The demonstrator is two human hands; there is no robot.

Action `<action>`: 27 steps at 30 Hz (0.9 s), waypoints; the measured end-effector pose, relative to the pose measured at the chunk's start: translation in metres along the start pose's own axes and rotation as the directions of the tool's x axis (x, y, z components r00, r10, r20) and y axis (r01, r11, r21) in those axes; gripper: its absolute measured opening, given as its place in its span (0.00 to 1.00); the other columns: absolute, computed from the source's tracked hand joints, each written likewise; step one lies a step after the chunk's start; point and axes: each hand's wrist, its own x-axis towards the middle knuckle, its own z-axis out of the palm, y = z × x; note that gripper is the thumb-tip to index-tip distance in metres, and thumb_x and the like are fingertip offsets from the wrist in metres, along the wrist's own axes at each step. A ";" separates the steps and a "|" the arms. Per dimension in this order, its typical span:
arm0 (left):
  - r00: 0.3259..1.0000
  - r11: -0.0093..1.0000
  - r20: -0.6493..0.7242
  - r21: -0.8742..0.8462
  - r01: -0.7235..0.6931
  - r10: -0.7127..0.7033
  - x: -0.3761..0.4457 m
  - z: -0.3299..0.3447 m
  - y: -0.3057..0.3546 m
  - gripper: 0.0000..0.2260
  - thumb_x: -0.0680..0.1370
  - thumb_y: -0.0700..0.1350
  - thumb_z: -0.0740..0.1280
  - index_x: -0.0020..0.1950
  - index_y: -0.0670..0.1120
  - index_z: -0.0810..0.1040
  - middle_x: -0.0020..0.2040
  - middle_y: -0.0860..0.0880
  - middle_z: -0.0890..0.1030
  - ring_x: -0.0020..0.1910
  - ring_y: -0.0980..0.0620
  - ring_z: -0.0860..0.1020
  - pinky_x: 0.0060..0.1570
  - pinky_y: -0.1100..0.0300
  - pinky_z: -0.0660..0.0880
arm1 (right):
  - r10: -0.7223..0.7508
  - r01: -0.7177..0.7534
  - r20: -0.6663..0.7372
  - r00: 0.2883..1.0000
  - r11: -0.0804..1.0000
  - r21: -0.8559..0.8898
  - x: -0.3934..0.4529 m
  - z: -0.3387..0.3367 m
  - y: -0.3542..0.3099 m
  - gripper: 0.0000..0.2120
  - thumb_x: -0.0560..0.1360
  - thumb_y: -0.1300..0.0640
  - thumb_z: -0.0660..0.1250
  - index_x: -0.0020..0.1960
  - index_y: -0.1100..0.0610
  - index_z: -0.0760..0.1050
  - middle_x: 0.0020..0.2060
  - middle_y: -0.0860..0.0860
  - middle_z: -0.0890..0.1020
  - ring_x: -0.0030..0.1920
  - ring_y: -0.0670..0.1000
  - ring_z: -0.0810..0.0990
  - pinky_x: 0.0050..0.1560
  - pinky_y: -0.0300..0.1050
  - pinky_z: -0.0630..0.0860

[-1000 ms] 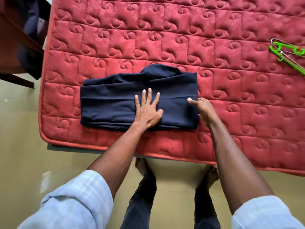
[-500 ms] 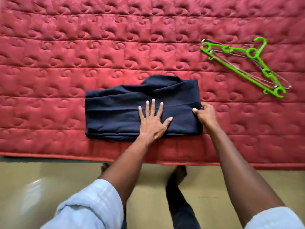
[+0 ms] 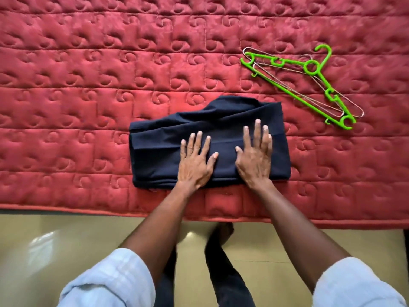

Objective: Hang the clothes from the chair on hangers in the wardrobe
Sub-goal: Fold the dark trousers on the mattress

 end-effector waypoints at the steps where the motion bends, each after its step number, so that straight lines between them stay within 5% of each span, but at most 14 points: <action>1: 0.999 0.999 0.000 0.031 0.042 -0.042 -0.003 -0.003 -0.014 0.29 0.81 0.62 0.49 0.79 0.51 0.59 0.80 0.45 0.54 0.80 0.45 0.49 0.77 0.43 0.42 | -0.067 0.067 0.038 0.997 0.998 0.015 -0.001 0.007 -0.003 0.31 0.76 0.49 0.57 0.77 0.56 0.61 0.78 0.59 0.56 0.77 0.62 0.54 0.76 0.56 0.50; 3: 0.992 0.988 -0.017 0.090 0.126 -0.125 -0.011 -0.008 -0.046 0.31 0.80 0.65 0.47 0.80 0.53 0.54 0.81 0.46 0.51 0.80 0.45 0.46 0.77 0.43 0.40 | -0.126 0.119 0.117 0.985 0.991 0.064 -0.001 0.021 -0.004 0.28 0.78 0.49 0.53 0.77 0.57 0.61 0.77 0.58 0.60 0.77 0.61 0.57 0.75 0.61 0.56; 7: 0.981 0.973 0.034 0.136 0.187 -0.193 -0.019 -0.016 -0.080 0.33 0.80 0.66 0.44 0.81 0.52 0.47 0.81 0.47 0.43 0.79 0.47 0.39 0.77 0.45 0.38 | -0.037 0.029 0.206 0.978 0.999 0.042 -0.004 0.028 0.002 0.29 0.80 0.43 0.48 0.79 0.51 0.53 0.79 0.53 0.53 0.79 0.57 0.49 0.76 0.55 0.41; 11: 0.969 0.966 0.028 0.092 0.242 -0.245 -0.012 -0.021 -0.061 0.32 0.80 0.60 0.50 0.81 0.48 0.51 0.81 0.42 0.46 0.80 0.43 0.42 0.75 0.44 0.33 | 0.009 -0.012 0.276 0.961 1.000 0.008 -0.001 0.022 -0.004 0.28 0.82 0.44 0.49 0.80 0.50 0.47 0.80 0.51 0.46 0.79 0.56 0.42 0.76 0.57 0.38; 16: 0.994 0.984 0.099 0.170 -0.055 0.039 -0.003 -0.029 -0.025 0.35 0.71 0.41 0.55 0.80 0.46 0.54 0.80 0.40 0.51 0.79 0.40 0.47 0.77 0.41 0.43 | 0.001 0.001 0.318 0.948 1.000 -0.004 -0.001 0.012 -0.006 0.29 0.83 0.44 0.50 0.80 0.50 0.45 0.80 0.51 0.44 0.79 0.55 0.41 0.77 0.58 0.39; 19: 0.977 0.982 0.212 0.184 -0.045 0.005 0.007 -0.032 -0.007 0.30 0.76 0.40 0.58 0.79 0.47 0.57 0.80 0.42 0.53 0.79 0.41 0.50 0.76 0.41 0.44 | 0.110 -0.119 0.289 0.951 0.993 0.014 0.001 0.006 0.018 0.34 0.80 0.37 0.51 0.80 0.51 0.46 0.80 0.50 0.47 0.79 0.53 0.44 0.77 0.54 0.40; 23: 0.989 0.966 0.129 0.255 0.032 -0.067 0.025 -0.043 0.014 0.19 0.73 0.46 0.63 0.63 0.45 0.74 0.64 0.42 0.73 0.65 0.40 0.69 0.71 0.44 0.60 | 0.195 -0.205 0.289 0.937 0.979 0.005 -0.003 0.008 0.031 0.37 0.79 0.34 0.49 0.80 0.53 0.46 0.80 0.51 0.47 0.79 0.54 0.44 0.77 0.55 0.42; 27: 0.992 0.973 -0.042 0.196 0.123 -0.117 0.048 -0.050 0.050 0.14 0.69 0.46 0.58 0.50 0.44 0.78 0.52 0.43 0.76 0.54 0.41 0.73 0.57 0.47 0.69 | 0.127 -0.142 0.193 0.973 0.988 0.067 0.006 0.000 0.027 0.32 0.79 0.39 0.58 0.77 0.56 0.61 0.77 0.55 0.60 0.76 0.59 0.58 0.73 0.58 0.57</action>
